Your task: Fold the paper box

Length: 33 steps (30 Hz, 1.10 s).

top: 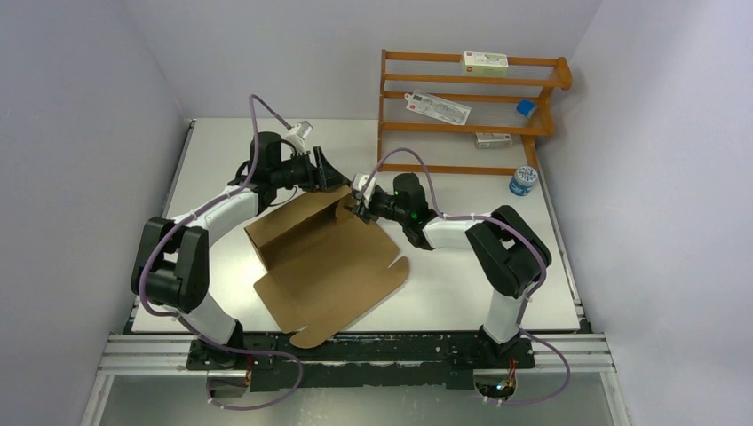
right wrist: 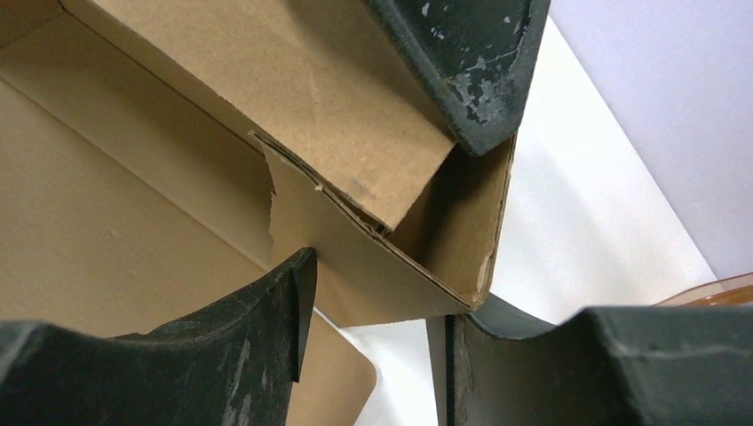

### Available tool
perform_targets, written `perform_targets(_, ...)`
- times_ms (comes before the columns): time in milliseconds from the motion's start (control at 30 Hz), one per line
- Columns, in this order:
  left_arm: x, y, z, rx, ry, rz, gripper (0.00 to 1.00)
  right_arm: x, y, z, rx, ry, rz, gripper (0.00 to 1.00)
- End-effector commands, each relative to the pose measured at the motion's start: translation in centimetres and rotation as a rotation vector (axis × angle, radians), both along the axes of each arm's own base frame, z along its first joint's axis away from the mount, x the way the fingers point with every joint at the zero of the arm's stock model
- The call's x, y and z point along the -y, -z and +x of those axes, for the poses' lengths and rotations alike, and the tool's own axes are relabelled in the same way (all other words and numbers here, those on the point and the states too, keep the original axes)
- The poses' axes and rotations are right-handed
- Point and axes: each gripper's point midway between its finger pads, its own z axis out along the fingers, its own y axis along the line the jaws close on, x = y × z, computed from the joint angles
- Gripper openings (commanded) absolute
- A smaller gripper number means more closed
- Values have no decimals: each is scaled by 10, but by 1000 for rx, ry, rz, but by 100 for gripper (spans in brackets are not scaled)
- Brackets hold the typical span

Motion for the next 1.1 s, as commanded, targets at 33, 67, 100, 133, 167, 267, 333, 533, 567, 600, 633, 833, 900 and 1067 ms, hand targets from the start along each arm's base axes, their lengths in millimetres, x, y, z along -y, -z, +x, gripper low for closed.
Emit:
perform_targets(33, -6, 7, 7, -17, -2, 15, 68, -6, -25, 13, 55, 37, 57, 48)
perform_targets(67, -4, 7, 6, -22, 8, 1, 68, -8, -25, 13, 54, 32, 55, 48)
perform_targets(100, -2, 7, 4, -27, 18, -16, 68, -10, -25, 13, 55, 33, 52, 48)
perform_targets(133, 0, 6, 3, -26, 28, -33, 68, -13, -25, 14, 59, 34, 48, 47)
perform_targets(167, 2, 6, 2, -29, 33, -44, 68, -15, -24, 13, 59, 32, 44, 46)
perform_targets(267, 7, 4, -2, -37, 61, -78, 68, -20, -25, 13, 47, 40, 69, 44)
perform_targets(333, 10, 2, -6, -42, 82, -105, 68, -22, -29, 14, 35, 47, 103, 41)
perform_targets(533, 13, 0, -11, -37, 94, -114, 68, -21, -51, 23, 29, 132, 256, 32)
perform_targets(567, 14, 0, -12, -36, 97, -112, 68, -21, -53, 24, 24, 144, 277, 31)
perform_targets(600, 15, 0, -14, -36, 101, -113, 68, -21, -55, 25, 20, 148, 293, 31)
perform_targets(633, 15, 1, -15, -40, 104, -116, 68, -22, -57, 25, 13, 157, 312, 29)
perform_targets(833, 19, -1, -21, -47, 127, -146, 68, -25, -64, 25, 2, 201, 361, 15)
perform_targets(900, 18, -3, -20, -40, 123, -138, 68, -25, -66, 23, -4, 210, 361, 13)
perform_targets(1067, 14, -11, -15, -16, 101, -98, 69, -18, -75, 16, -18, 216, 361, 14)
